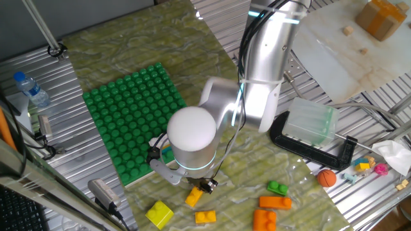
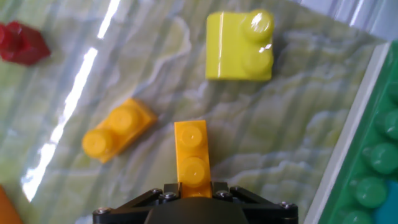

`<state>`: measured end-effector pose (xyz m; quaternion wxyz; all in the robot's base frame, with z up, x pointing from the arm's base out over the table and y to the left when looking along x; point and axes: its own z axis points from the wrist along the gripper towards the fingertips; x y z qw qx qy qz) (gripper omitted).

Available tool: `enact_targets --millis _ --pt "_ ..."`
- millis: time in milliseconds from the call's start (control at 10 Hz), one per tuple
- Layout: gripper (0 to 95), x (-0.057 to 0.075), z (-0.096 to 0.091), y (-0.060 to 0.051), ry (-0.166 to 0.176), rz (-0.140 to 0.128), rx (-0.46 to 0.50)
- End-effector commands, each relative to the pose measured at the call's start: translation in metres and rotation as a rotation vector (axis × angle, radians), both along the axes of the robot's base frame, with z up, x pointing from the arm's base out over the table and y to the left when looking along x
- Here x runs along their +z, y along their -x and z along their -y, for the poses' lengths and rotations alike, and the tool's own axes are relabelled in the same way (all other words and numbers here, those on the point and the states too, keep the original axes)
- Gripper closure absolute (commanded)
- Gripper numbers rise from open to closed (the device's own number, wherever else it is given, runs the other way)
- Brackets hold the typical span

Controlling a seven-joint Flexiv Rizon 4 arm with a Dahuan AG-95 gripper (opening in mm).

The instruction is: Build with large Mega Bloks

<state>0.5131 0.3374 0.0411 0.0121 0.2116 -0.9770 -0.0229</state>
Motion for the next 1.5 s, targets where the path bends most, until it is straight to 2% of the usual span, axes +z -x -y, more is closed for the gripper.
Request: enact_targets --millis 100,300,400,500,600,900,1500 --pt "57.0 0.0 0.0 0.0 -0.002 -0.005 0.01" --pt "57.0 -0.002 -0.002 -0.001 -0.01 -0.024 -0.004" --pt "38.0 -0.002 -0.002 -0.002 -0.021 -0.032 -0.026" --pt "38.0 -0.002 -0.003 -0.003 -0.024 -0.029 -0.037" --pt "57.0 -0.005 -0.003 -0.006 -0.014 -0.03 -0.048" --pt "57.0 -0.015 -0.007 -0.011 -0.014 -0.029 -0.045" --pt "57.0 -0.02 -0.007 -0.013 -0.003 -0.028 -0.028"
